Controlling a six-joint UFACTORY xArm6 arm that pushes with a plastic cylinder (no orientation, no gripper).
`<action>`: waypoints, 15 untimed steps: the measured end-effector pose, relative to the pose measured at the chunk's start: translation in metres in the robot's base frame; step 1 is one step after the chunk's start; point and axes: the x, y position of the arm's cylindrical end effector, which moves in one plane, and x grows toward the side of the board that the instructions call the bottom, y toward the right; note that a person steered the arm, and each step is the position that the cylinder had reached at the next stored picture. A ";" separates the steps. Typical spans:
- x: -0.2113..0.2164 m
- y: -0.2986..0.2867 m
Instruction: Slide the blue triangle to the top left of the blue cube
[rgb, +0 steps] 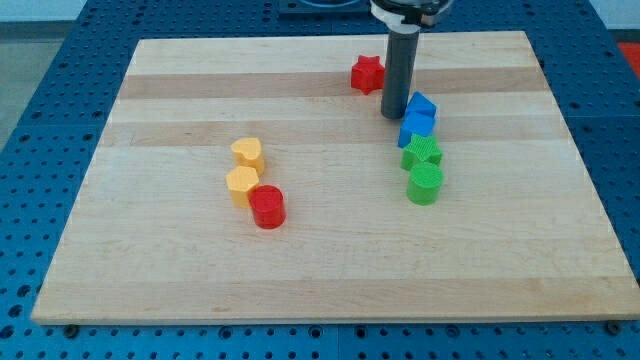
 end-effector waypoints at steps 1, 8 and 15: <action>-0.001 0.000; -0.014 0.066; -0.030 0.044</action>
